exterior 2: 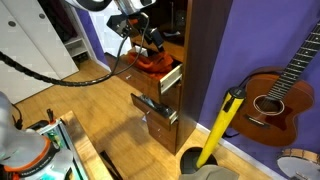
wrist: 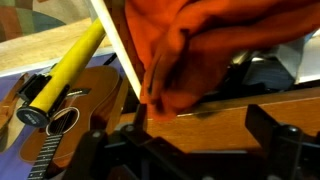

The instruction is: Open the top drawer, then put the orange head sock inside and close the drawer

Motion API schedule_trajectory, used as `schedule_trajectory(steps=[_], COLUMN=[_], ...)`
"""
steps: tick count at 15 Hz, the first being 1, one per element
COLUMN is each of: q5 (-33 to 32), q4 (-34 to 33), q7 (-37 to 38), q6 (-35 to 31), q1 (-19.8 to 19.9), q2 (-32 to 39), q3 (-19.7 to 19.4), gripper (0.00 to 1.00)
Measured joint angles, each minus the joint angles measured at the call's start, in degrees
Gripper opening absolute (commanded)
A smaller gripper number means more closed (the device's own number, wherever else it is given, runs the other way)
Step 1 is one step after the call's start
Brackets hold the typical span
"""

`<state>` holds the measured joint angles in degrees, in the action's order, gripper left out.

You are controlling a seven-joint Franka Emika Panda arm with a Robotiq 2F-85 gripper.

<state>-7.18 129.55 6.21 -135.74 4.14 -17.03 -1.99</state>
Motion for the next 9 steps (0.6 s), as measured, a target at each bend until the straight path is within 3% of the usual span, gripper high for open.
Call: schedule_trajectory(steps=[9], q5=[15.02], q4=[0.25], q7=[-12.78], q6=[9.4], q1=[-6.42], q2=[-0.11], q3=[0.0], gripper=[1.0])
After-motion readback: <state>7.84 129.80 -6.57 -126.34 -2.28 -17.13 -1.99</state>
